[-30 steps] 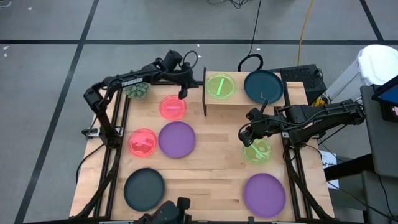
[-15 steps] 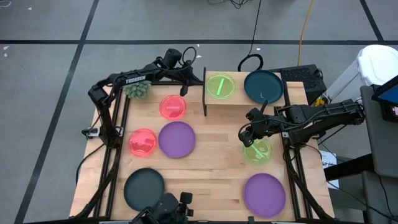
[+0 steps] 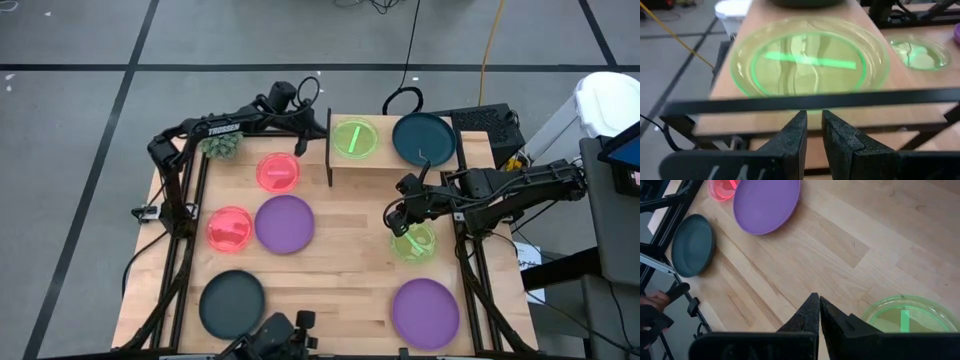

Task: Place and stack plates onto a shelf
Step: Adjust the shelf

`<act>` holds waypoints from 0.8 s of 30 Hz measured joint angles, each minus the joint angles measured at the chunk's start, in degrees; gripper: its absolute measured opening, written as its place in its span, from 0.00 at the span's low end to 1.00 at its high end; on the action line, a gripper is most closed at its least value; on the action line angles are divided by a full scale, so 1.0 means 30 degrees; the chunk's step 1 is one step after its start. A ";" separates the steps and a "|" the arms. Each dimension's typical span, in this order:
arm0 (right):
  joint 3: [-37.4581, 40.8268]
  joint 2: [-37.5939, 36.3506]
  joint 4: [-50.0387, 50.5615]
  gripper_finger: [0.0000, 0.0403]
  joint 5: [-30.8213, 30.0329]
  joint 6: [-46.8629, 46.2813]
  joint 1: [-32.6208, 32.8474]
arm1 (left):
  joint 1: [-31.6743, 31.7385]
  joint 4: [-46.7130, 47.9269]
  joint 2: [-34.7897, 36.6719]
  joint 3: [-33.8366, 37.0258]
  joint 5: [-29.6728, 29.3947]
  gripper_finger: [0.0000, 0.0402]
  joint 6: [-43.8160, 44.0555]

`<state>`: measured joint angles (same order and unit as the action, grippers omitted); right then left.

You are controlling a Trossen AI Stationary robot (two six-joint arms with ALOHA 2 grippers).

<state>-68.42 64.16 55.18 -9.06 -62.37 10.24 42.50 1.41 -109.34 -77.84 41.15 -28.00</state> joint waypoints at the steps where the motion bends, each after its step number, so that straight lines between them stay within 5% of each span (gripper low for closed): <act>1: 0.0000 0.0000 0.0000 0.00 0.0012 -0.0012 0.0000 | -0.0048 -0.0205 0.0000 0.0000 -0.0009 0.16 0.0041; 24: 0.0000 0.0000 -0.0007 0.00 0.0029 0.0051 0.0000 | -0.0713 -0.0788 -0.0495 0.0000 -0.0213 0.16 0.0689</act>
<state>-68.42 64.16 55.16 -8.97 -62.22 10.24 40.36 -0.95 -110.83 -77.84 40.51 -25.93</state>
